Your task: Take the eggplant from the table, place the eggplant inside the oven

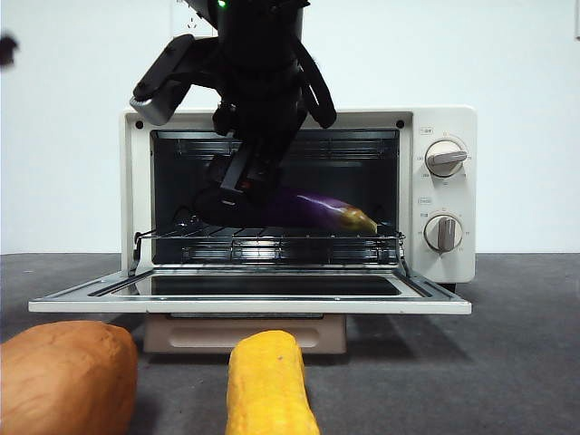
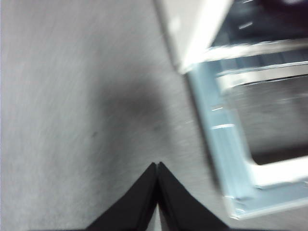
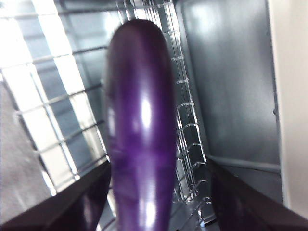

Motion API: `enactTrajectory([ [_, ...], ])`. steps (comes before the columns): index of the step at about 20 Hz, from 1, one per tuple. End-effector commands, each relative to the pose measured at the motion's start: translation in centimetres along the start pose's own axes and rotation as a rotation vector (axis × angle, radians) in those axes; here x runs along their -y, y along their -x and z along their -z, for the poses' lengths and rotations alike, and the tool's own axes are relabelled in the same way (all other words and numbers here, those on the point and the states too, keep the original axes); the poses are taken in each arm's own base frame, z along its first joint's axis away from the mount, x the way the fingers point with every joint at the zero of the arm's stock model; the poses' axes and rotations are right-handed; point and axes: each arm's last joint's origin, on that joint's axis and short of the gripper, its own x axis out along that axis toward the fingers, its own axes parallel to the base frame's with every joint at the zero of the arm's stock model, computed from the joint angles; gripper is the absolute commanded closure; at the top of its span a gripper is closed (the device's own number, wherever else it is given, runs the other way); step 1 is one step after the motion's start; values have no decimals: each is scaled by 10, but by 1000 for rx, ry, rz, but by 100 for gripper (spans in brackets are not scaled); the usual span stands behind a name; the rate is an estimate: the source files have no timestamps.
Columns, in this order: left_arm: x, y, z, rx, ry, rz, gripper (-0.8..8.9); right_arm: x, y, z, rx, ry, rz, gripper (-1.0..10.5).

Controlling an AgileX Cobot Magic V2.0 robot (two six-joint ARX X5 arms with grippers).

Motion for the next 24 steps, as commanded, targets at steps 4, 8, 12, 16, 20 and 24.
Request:
enactTrajectory([
  [4, -15, -62, 1, -151, 122, 116, 807, 15, 48, -18, 130, -74, 31, 631],
  [8, -28, -112, 19, -315, 218, 259, 807, 62, 114, -1, 206, -207, 90, 631],
  [12, -32, -132, 32, -401, 294, 447, 807, 103, 170, 32, 273, -358, 119, 631],
  [16, -29, -138, 37, -428, 319, 580, 807, 129, 208, 59, 341, -461, 163, 631],
  [20, -30, -137, 37, -428, 330, 607, 807, 142, 231, 78, 386, -541, 185, 631],
  [24, -30, -136, 36, -422, 351, 664, 807, 149, 247, 95, 407, -598, 184, 654],
])
